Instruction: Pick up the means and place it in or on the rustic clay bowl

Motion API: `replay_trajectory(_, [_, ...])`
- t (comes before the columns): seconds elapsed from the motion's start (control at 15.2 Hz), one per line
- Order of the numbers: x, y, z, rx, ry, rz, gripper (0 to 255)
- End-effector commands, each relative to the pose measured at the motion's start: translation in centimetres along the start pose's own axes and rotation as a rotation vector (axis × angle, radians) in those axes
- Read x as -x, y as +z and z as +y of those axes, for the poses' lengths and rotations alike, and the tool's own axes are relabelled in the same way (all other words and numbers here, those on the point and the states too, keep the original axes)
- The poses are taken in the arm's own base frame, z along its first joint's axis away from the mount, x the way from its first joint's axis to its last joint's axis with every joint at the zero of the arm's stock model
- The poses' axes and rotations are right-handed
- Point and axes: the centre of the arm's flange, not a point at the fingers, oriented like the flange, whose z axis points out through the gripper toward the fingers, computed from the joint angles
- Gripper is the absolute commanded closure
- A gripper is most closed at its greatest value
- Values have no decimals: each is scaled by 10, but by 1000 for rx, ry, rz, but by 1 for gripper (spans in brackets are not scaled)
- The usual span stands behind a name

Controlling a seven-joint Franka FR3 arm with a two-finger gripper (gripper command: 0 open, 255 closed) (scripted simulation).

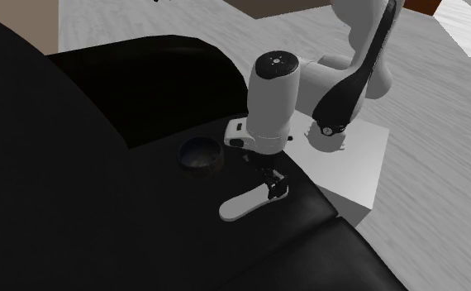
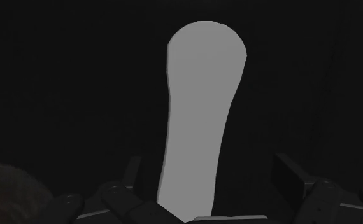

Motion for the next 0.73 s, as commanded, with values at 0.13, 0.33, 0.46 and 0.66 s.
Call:
replay_trajectory(0.13, [-13,33,5,0,45,-13,0])
replay_trajectory(0.33, [-13,49,5,0,45,-13,0])
replay_trajectory(0.46, [-13,59,5,0,45,-13,0])
replay_trajectory(0.66, [-13,62,5,0,45,-13,0])
